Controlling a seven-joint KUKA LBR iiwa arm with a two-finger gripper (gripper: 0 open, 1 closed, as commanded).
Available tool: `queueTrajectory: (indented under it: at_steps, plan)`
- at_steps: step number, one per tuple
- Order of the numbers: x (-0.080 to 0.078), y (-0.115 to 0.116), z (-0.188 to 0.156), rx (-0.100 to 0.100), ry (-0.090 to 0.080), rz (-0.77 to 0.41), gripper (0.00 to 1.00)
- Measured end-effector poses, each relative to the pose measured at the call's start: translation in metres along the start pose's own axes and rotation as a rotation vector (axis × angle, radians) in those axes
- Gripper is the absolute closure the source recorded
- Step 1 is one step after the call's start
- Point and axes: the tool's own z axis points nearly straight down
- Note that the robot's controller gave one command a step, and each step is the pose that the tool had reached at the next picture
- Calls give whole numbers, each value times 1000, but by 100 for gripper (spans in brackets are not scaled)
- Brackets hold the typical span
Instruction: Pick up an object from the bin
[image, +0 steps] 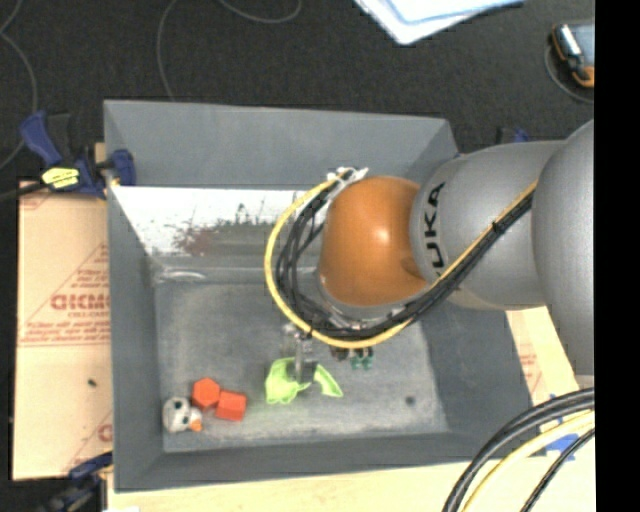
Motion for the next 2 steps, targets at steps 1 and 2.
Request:
queueTrajectory:
  at_steps: [1,2]
  plan:
    - [27,-14,-33,0,-2,-10,100]
    - [-7,9,-56,1,-5,-47,100]
